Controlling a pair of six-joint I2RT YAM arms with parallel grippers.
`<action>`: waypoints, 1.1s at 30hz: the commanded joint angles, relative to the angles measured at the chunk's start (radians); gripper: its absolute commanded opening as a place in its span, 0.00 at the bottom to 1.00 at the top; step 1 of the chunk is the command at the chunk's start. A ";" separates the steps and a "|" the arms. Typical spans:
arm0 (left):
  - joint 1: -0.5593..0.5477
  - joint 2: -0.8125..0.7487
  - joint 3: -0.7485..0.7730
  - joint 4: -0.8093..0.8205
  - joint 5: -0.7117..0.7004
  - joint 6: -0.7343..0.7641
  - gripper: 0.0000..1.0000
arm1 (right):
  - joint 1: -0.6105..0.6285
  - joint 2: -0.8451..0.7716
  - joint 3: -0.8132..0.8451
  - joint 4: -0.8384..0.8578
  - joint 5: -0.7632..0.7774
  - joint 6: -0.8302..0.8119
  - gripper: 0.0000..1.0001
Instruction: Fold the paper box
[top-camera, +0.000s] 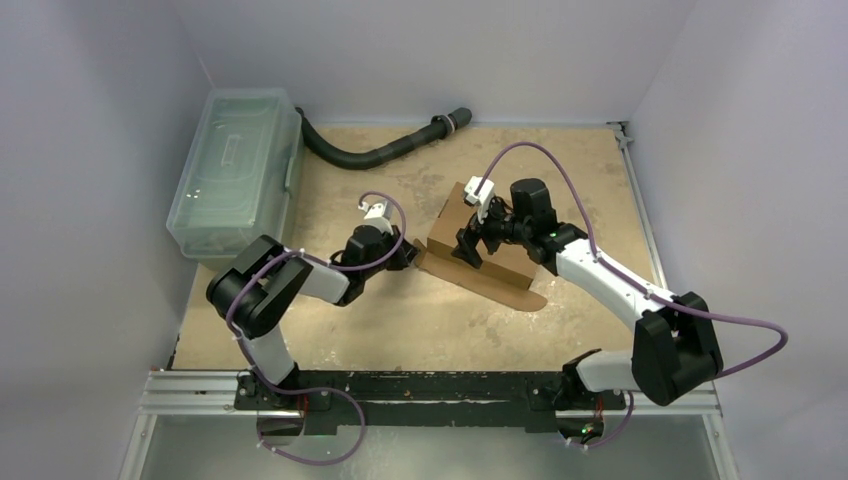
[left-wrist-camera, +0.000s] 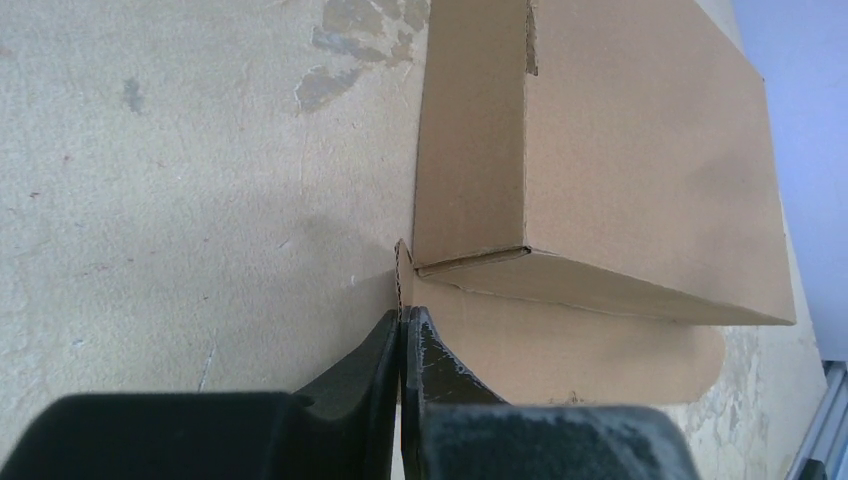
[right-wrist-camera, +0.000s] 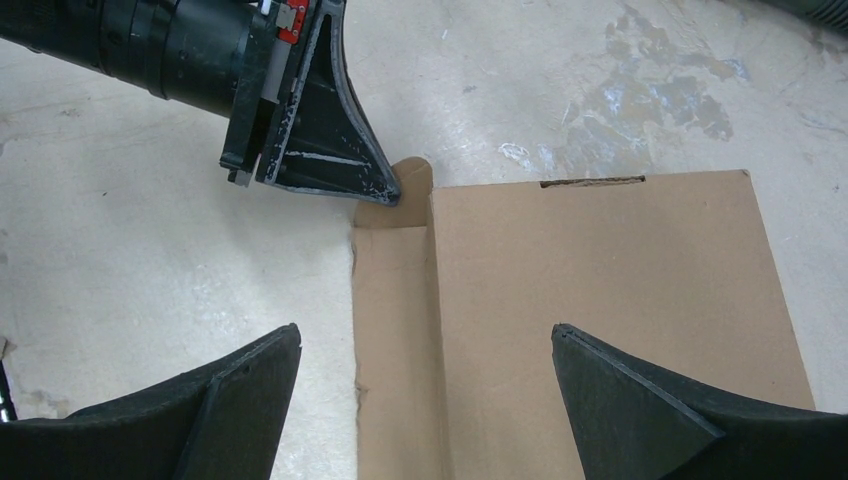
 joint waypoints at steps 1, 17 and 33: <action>0.005 0.015 0.012 0.069 0.035 0.015 0.00 | -0.004 -0.001 -0.004 0.031 0.014 0.012 0.99; -0.043 -0.126 0.069 -0.163 -0.126 0.365 0.00 | -0.119 0.162 0.153 0.099 0.167 0.221 0.99; -0.043 -0.111 0.049 -0.104 -0.055 0.435 0.00 | 0.087 0.150 0.014 0.162 0.232 -0.204 0.90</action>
